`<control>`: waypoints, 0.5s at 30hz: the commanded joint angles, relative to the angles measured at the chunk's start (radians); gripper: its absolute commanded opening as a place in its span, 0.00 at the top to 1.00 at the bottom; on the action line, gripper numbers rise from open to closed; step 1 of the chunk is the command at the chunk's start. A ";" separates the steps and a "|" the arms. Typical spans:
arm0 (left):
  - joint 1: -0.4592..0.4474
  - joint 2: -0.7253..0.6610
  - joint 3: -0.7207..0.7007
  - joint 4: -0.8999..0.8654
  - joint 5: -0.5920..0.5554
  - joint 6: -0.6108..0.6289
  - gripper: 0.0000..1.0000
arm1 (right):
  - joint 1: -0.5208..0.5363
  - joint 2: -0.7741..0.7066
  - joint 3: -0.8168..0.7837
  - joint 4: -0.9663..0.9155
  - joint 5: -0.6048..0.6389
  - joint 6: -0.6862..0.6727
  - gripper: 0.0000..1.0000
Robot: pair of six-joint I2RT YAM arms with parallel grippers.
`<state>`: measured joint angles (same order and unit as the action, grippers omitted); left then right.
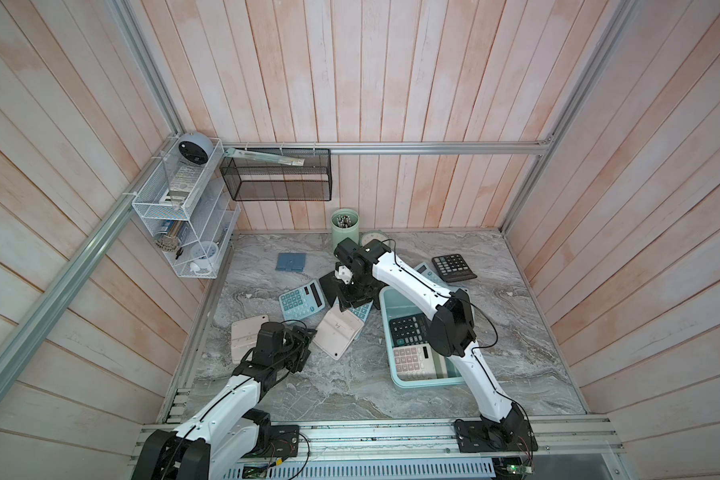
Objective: Put the calculator in the storage box
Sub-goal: Pick up the calculator from the center of the board.
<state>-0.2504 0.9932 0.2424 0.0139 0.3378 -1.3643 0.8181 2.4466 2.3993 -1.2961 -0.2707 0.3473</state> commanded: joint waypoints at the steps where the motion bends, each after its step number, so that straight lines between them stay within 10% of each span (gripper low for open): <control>1: -0.032 0.044 -0.019 0.068 -0.022 -0.027 0.28 | -0.012 0.045 0.009 -0.033 -0.036 -0.001 0.48; 15: -0.056 0.235 -0.028 0.251 -0.047 -0.052 0.29 | -0.017 0.059 -0.074 0.029 -0.142 0.005 0.47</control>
<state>-0.3023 1.1896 0.2333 0.2665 0.3317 -1.4117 0.7887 2.5000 2.3692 -1.2819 -0.3614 0.3477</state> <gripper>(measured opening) 0.710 0.528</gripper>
